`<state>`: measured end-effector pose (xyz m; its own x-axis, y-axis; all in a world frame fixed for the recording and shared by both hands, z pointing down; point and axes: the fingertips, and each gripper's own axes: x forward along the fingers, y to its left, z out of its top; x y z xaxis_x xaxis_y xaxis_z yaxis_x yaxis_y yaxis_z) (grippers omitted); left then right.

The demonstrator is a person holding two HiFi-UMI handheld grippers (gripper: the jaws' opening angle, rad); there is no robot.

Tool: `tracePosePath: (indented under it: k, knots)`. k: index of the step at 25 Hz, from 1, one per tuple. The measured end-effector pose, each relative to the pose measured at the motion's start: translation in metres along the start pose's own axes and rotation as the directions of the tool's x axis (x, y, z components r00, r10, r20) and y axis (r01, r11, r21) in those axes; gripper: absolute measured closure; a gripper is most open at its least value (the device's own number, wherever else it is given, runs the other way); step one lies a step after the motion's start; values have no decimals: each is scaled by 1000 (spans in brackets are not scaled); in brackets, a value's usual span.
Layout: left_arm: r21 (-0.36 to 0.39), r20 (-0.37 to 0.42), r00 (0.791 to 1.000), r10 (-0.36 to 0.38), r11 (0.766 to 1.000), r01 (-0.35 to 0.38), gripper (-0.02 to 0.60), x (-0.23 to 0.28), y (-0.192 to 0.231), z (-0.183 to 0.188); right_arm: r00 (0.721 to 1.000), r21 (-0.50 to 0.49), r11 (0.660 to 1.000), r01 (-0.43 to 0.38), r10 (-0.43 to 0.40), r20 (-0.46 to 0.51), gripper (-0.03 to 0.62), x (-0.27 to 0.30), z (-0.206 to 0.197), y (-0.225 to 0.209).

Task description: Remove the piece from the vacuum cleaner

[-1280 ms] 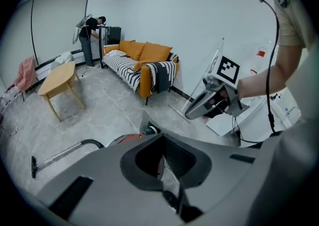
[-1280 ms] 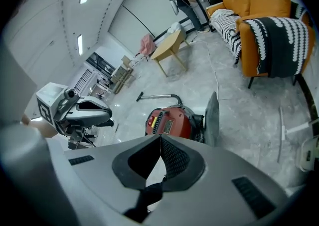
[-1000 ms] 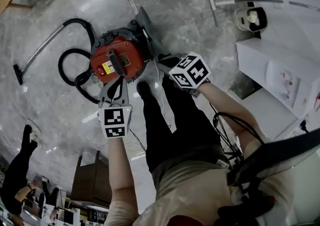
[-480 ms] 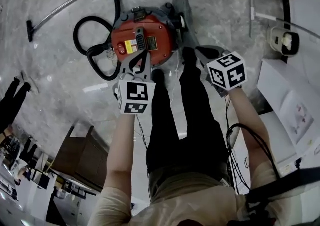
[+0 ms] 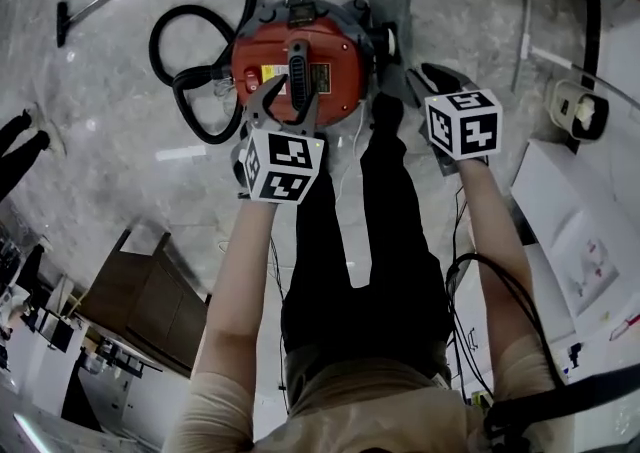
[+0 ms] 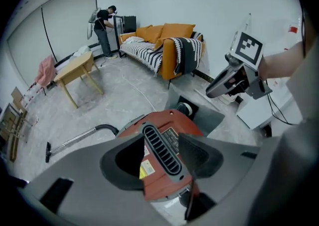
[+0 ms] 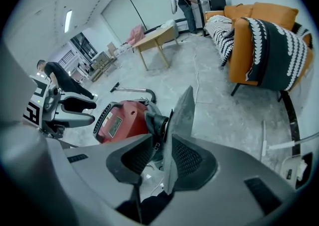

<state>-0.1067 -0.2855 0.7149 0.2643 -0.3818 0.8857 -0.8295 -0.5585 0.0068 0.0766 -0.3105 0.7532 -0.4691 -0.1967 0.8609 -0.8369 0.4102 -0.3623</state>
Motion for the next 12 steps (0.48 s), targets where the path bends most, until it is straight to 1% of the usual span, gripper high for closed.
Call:
tracePosePath:
  k: [1,3,9,12]
  knots:
    - [-6,-11,1000,-3,1000,3,374,3,1,-4,1000,-1,1000,1,-1,-5,484,4,1,-1]
    - [-14,-28,1000,-6,1000,5,371,8,3,-10,1000,-1,1000,10,-10,-15,447,12,0,-3]
    - [-12,-47,999,-16,1000,16,373,24,0,-18,999,-9,1000,30,-30,-43,422,28,-5,-12]
    - [-4,-42,999,-2,1000,2,373,28,2,-19,998,-22,999,33,-34,-58,422,39,-5,-12]
